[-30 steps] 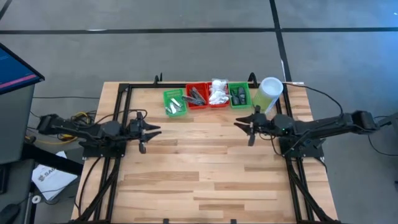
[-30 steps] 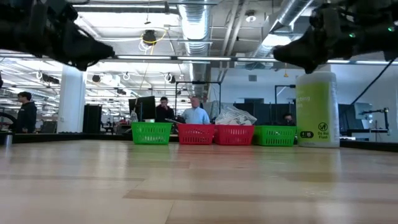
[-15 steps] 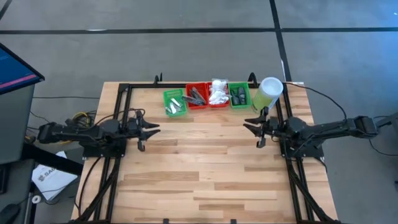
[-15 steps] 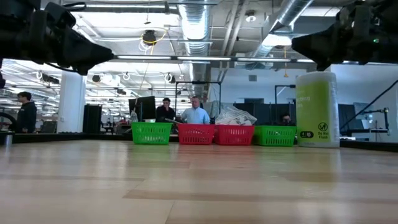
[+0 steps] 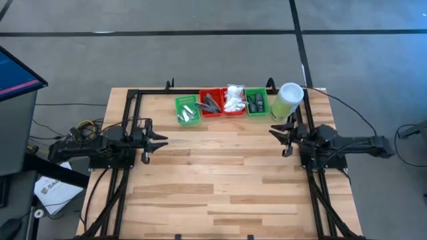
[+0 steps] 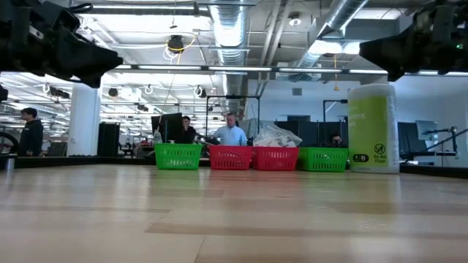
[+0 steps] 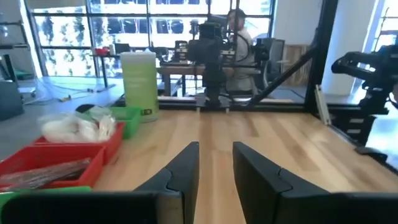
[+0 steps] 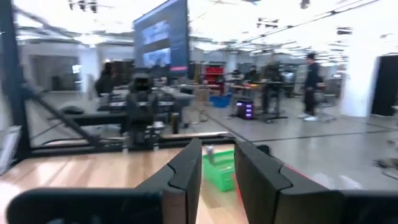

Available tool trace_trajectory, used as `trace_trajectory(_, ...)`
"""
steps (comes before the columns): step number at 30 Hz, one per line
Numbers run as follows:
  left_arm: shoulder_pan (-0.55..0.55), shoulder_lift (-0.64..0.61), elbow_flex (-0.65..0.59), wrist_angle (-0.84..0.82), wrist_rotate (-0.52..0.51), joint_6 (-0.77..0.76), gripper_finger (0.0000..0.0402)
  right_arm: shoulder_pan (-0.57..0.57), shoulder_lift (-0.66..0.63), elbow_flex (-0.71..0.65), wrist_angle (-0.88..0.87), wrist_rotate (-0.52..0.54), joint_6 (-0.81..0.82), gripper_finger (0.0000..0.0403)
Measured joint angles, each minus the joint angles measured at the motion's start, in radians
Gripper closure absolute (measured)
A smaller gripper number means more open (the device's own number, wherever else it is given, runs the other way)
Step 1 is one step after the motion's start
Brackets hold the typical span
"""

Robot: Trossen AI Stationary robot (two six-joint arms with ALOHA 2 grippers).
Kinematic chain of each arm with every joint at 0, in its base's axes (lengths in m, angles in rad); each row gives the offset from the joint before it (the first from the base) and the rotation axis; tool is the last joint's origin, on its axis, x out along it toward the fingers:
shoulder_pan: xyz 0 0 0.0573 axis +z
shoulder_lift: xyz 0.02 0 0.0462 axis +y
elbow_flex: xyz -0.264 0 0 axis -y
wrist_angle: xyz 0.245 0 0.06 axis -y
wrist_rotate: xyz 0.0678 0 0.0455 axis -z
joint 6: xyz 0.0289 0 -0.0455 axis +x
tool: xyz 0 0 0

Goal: Pick & Place Travel size toiletries
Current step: Return to Home Position

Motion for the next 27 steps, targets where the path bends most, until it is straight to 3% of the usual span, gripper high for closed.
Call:
trace_trajectory(3,-0.001,0.006,-0.001,0.0,-0.009,0.029,0.0311,0.0,-0.091,0.0,-0.077,0.056,0.0,0.0316)
trace_trajectory(7,-0.001,0.025,-0.002,0.0,-0.025,0.019,0.0311,0.0,-0.077,0.002,-0.097,0.141,0.004,0.0316)
trace_trajectory(15,-0.001,0.101,-0.002,0.002,-0.02,0.025,0.0311,-0.001,-0.04,0.002,-0.13,0.142,0.119,0.0316)
trace_trajectory(27,-0.001,0.206,-0.003,0.013,-0.022,0.024,0.0311,-0.001,-0.04,0.002,-0.133,0.139,0.121,0.0316)
